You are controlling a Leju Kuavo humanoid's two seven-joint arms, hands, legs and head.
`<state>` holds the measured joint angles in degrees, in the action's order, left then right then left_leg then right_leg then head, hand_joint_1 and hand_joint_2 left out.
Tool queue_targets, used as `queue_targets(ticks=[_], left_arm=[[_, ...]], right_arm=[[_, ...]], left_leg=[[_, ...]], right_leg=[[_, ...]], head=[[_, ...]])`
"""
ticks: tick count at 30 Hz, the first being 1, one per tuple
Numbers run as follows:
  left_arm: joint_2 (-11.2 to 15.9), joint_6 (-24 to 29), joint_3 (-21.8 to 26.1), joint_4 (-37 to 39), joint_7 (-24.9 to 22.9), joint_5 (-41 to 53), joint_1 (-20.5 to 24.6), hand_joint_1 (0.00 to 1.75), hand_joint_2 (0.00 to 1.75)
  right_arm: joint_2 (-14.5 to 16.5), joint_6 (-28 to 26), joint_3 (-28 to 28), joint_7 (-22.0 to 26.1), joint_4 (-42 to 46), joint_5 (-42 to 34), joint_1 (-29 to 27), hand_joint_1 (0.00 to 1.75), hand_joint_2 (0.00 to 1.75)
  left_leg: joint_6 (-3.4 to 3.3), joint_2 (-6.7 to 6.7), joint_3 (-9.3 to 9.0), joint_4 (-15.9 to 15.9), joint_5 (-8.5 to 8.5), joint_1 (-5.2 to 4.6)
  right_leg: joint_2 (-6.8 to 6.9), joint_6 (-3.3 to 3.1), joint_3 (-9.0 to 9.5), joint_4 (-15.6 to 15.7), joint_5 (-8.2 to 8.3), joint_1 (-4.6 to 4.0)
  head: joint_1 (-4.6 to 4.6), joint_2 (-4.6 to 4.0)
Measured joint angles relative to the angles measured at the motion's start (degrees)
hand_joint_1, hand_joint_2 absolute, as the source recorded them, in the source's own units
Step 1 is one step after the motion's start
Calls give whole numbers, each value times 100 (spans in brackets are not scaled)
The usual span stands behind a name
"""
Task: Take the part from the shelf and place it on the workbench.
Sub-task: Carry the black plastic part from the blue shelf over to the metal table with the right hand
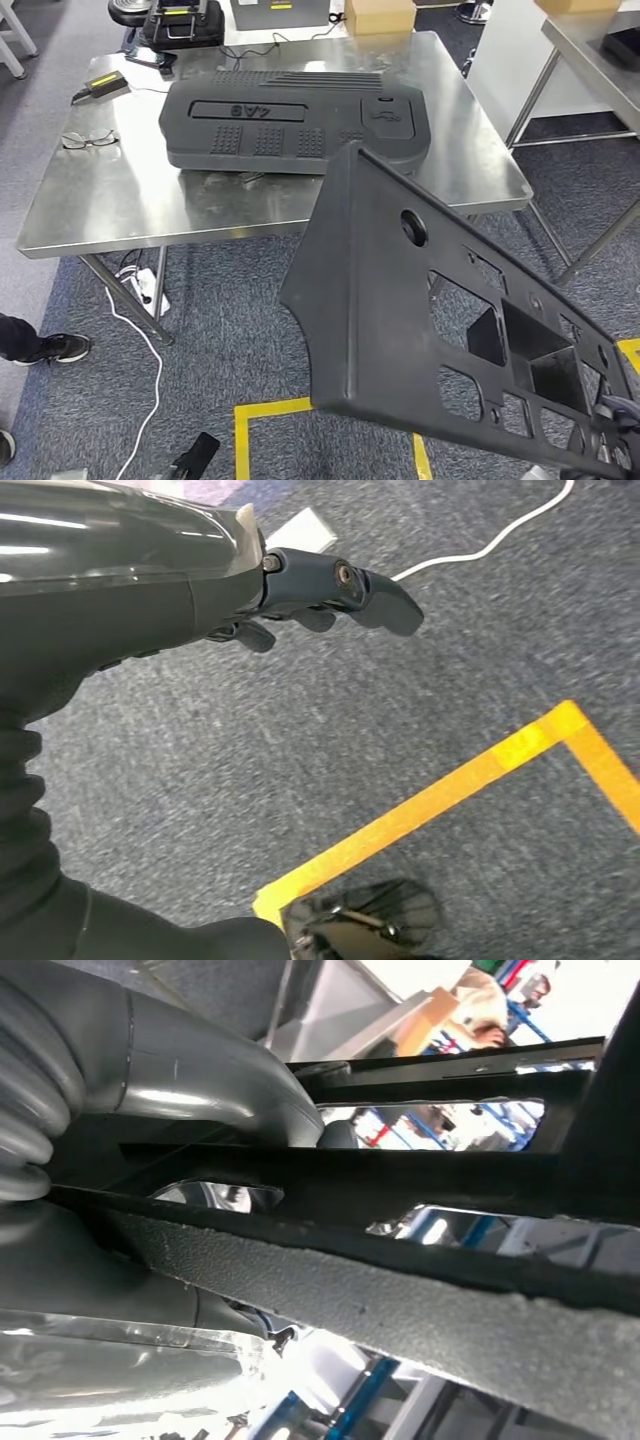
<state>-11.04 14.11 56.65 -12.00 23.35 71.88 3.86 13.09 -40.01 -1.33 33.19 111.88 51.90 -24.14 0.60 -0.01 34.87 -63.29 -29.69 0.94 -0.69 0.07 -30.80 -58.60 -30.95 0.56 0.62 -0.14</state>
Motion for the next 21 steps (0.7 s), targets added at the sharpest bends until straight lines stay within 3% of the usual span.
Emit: queue_targets(ticks=[2,4,6,7,9,10,11,12,14,16,18,21], left_arm=[[0,2,0,0,-1,2,4,0,175],[0,5,0,0,-2,10,3,0,175],[0,6,0,0,-1,32,4,0,175],[0,2,0,0,1,44,10,0,175],[0,-9,0,0,4,58,17,0,175],[0,-14,0,0,5,58,16,0,175],[0,-17,0,0,7,58,15,0,175],[0,-21,0,0,7,60,14,0,175],[-2,-27,0,0,8,62,13,0,175],[-10,-33,0,2,9,62,18,0,175],[-19,-45,0,4,9,63,21,0,175],[-26,-53,0,4,11,64,31,0,175]], right_arm=[[4,1,1,72,17,-18,2,175,175],[9,1,0,112,39,-25,1,175,175],[11,0,0,131,55,-27,3,175,175],[11,0,0,142,63,-26,6,175,175],[11,0,0,165,72,-26,6,175,175],[11,1,-1,172,73,-23,4,175,175],[11,1,-1,174,73,-19,2,175,175],[11,1,-1,175,73,-14,1,175,175],[11,1,-1,177,73,-5,5,175,175],[10,1,0,177,77,1,8,175,175],[9,1,1,177,84,4,6,175,175],[10,0,7,178,93,11,4,175,175]], left_leg=[[-37,-8,-116,272,41,-20],[-106,-10,-123,310,24,-31],[-173,-10,-148,336,20,-12],[-203,-9,-164,346,13,-1],[-250,-5,-189,347,-16,-12],[-264,-3,-205,347,-32,-22],[-275,-5,-229,346,-51,-34],[-279,-11,-260,346,-73,-47],[-275,-22,-348,350,-134,-65],[-238,-26,-400,356,-187,-80],[-187,-18,-403,381,-205,-77],[-108,-5,-424,344,-285,-87]], right_leg=[[-8,75,24,4,-34,-11],[-8,139,30,23,-48,-1],[10,195,-28,-139,-164,9],[21,221,-133,-365,-287,11],[34,251,-549,-1151,-603,12],[36,254,-752,-1482,-679,12],[37,245,-888,-1659,-652,9],[37,225,-906,-1593,-504,3],[39,130,-659,-899,-18,-39],[52,18,-405,-275,245,-97],[57,-33,-344,-113,224,-128],[50,-65,-230,62,232,-79]], head=[[-3,1],[1,0],[-4,0],[-8,0],[-13,-1],[-12,0],[-11,0],[-11,0],[-10,-1],[-5,-1],[3,0],[12,-1]])
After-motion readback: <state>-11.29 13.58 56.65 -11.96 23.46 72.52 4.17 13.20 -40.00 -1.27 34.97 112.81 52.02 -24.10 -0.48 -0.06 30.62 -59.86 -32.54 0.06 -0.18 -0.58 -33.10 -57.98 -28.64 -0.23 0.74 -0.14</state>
